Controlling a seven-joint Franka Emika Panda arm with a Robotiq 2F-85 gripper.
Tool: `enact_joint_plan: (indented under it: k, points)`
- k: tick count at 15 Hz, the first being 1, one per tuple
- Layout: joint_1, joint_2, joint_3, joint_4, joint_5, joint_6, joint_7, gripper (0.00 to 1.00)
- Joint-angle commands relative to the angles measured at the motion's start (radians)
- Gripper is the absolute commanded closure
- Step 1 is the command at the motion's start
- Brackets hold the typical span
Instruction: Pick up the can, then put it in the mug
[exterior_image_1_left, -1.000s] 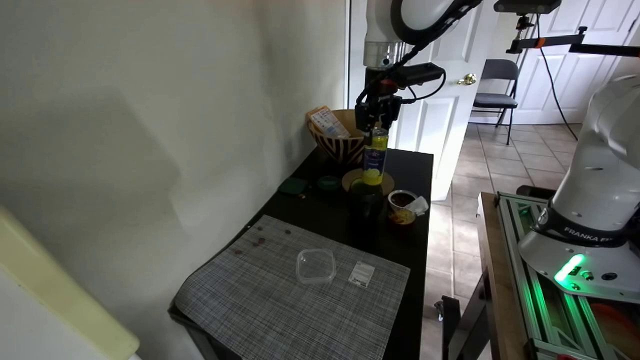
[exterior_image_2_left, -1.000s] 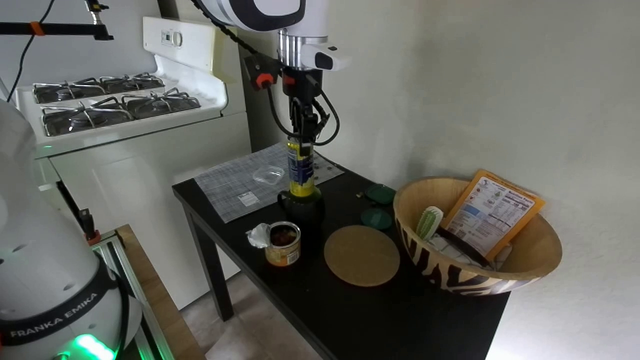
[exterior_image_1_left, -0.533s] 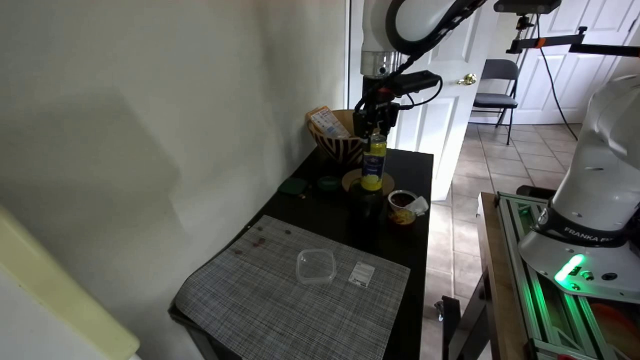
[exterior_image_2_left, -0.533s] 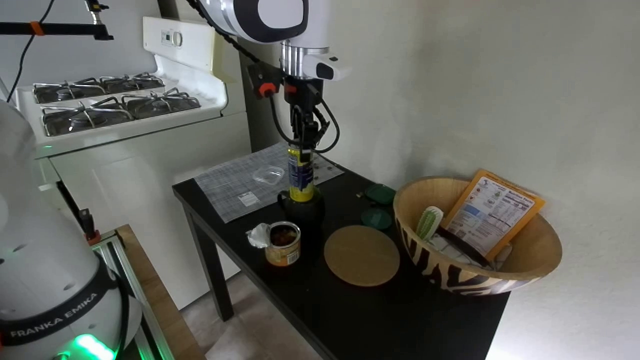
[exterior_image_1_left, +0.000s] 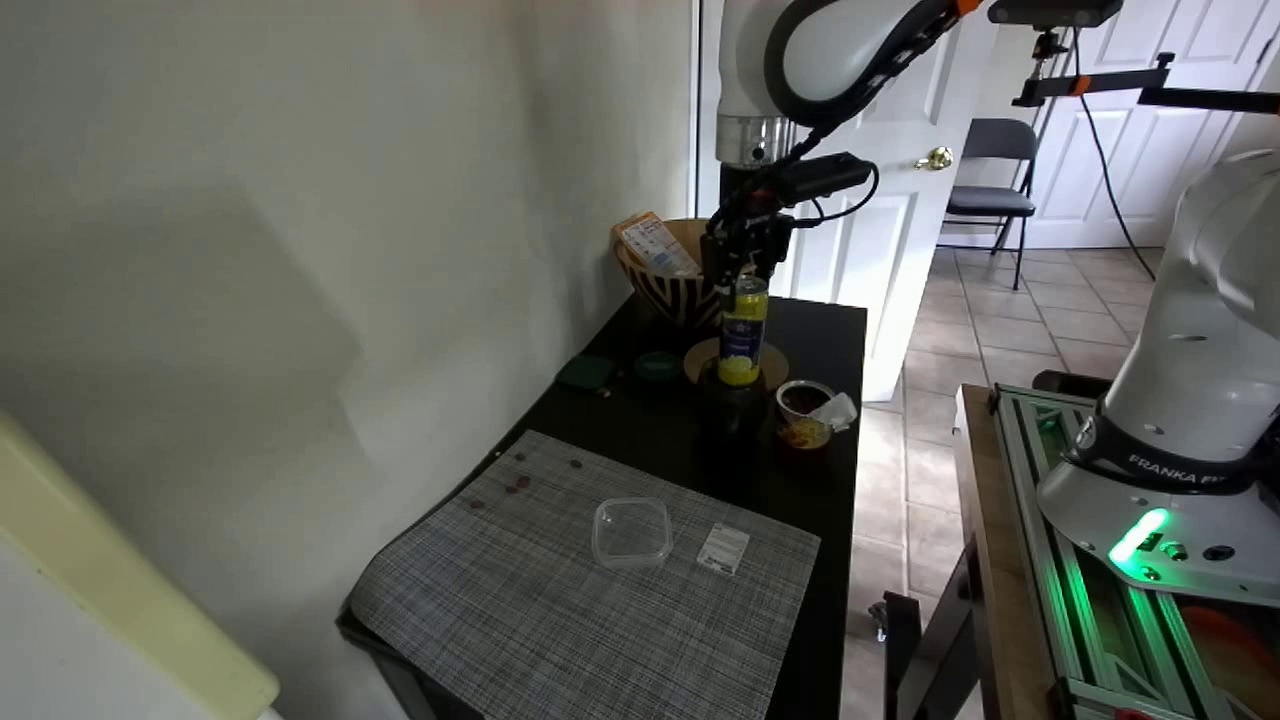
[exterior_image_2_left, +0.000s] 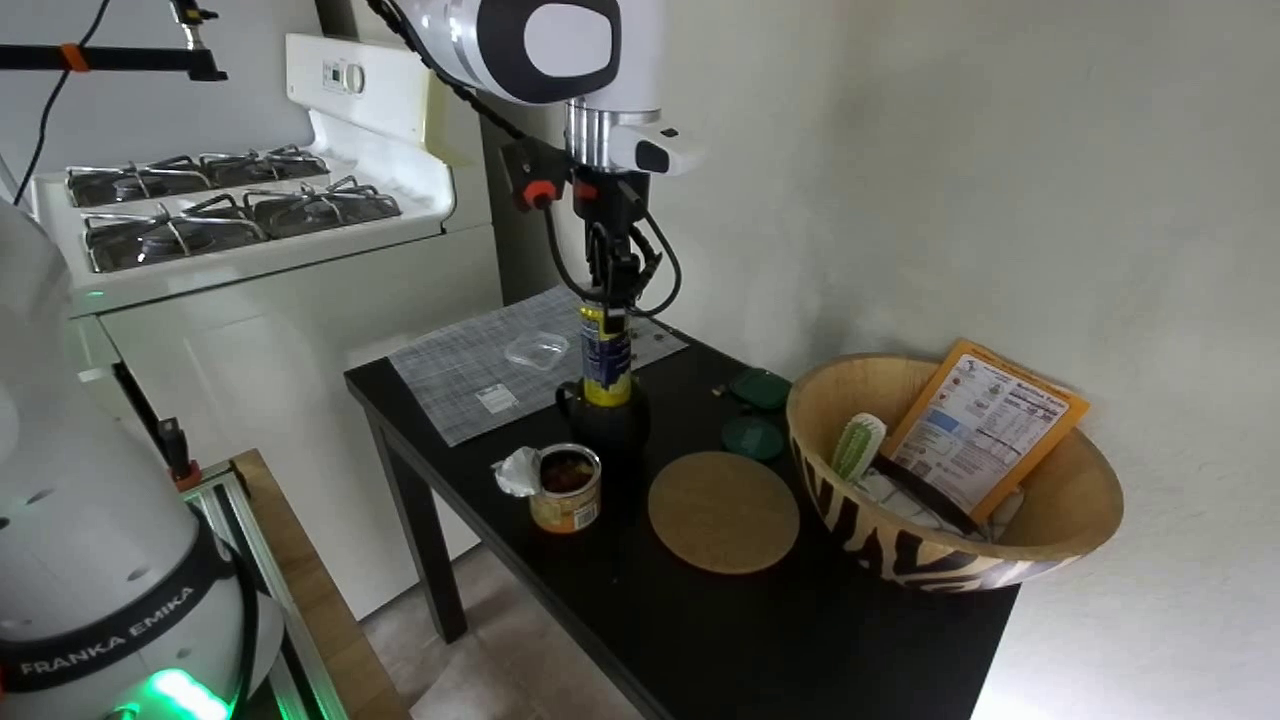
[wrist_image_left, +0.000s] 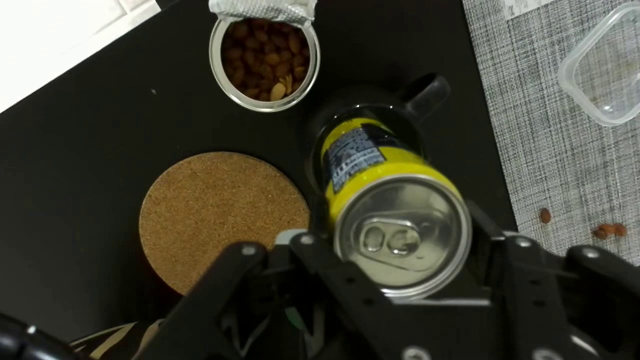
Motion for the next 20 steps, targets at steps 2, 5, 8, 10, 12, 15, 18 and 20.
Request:
enact_joint_plan:
  k: [2, 5, 8, 10, 12, 15, 18, 20]
  points:
    - [0.007, 0.021, 0.004, -0.006, -0.025, 0.054, 0.042, 0.62]
    - [0.013, 0.040, 0.004, -0.005, -0.026, 0.063, 0.046, 0.62]
    - [0.018, 0.054, 0.004, -0.007, -0.025, 0.065, 0.051, 0.62]
    - [0.020, 0.060, 0.004, -0.009, -0.026, 0.067, 0.055, 0.62]
    - [0.020, 0.065, 0.005, -0.014, -0.037, 0.088, 0.068, 0.62]
    - [0.020, 0.081, 0.006, -0.016, -0.053, 0.126, 0.084, 0.62]
    - [0.026, 0.095, 0.006, -0.020, -0.053, 0.155, 0.088, 0.62]
    - [0.030, 0.103, 0.005, -0.024, -0.051, 0.164, 0.091, 0.62]
